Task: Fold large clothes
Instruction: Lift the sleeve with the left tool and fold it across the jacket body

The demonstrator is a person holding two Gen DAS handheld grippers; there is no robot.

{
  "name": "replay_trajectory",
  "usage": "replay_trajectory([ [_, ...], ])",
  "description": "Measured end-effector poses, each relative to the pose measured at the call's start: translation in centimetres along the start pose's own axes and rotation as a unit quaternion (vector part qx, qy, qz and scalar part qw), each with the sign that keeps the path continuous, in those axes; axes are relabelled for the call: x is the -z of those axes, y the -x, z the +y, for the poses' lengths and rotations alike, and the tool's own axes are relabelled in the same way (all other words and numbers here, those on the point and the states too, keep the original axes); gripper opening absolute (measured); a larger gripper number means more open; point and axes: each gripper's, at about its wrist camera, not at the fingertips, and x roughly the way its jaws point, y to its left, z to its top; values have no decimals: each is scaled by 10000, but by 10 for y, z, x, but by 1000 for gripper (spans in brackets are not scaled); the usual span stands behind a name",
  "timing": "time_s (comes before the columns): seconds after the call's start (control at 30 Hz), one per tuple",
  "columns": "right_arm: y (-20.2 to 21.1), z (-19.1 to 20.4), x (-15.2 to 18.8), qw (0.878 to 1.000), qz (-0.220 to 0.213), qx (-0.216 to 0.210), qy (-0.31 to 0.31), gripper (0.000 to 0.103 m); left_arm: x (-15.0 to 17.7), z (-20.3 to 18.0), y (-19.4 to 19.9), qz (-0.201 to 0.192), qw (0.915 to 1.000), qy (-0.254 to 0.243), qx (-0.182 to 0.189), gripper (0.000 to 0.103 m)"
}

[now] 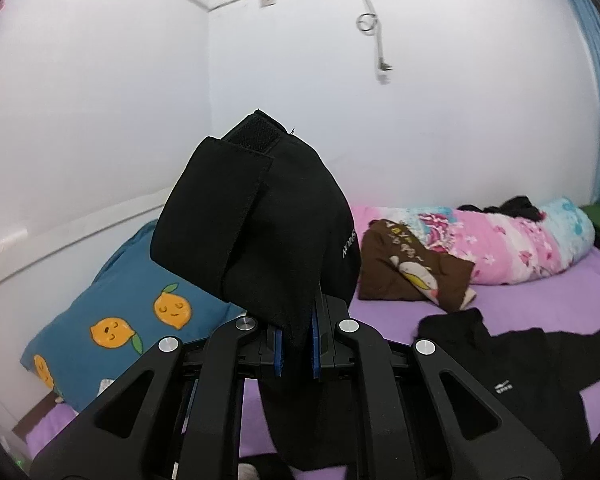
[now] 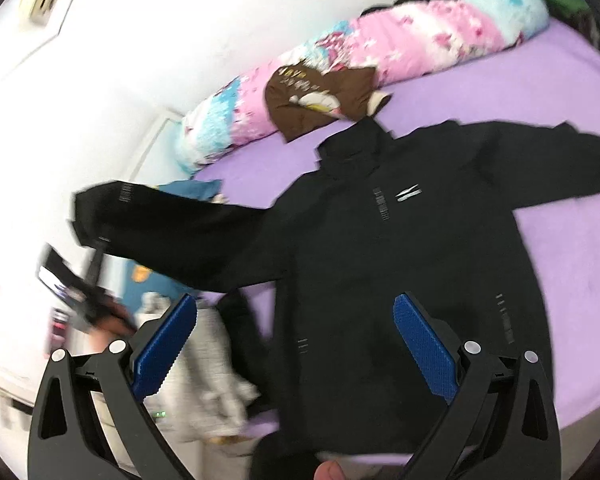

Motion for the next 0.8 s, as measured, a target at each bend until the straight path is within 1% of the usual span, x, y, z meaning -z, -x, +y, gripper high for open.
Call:
replay_trajectory([
  [0.07, 5, 19, -15, 9994, 160, -301, 47, 97, 4, -23, 9, -70, 9999, -135, -39, 8],
  [0.2, 7, 48, -43, 9975, 423, -568, -33, 97, 12, -67, 28, -229, 9988, -426, 41, 8],
  [0.27, 5, 60, -54, 9956, 560, -728, -158, 97, 16, -85, 38, -327, 9976, -606, 2, 8],
  [0.43, -16, 80, -78, 9912, 1027, -803, -228, 97, 26, -124, 60, -539, 9927, -1077, -33, 8],
  [0.47, -25, 80, -83, 9890, 1162, -843, -365, 97, 29, -131, 61, -553, 9915, -1180, -33, 8],
  [0.53, -46, 74, -89, 9809, 1457, -1048, -746, 97, 41, -153, 69, -633, 9852, -1594, -36, 8],
  [0.57, -54, 72, -92, 9784, 1545, -1078, -848, 97, 48, -164, 73, -689, 9812, -1804, -27, 8],
  [0.63, -70, 66, -95, 9754, 1664, -1040, -1000, 97, 62, -184, 80, -759, 9744, -2114, 38, 8],
  [0.7, -78, 58, -96, 9747, 1688, -942, -1120, 97, 76, -203, 84, -777, 9687, -2349, 190, 8],
  [0.8, -90, 39, -93, 9722, 1773, -830, -1282, 97, 89, -216, 82, -578, 9695, -2336, 463, 9],
])
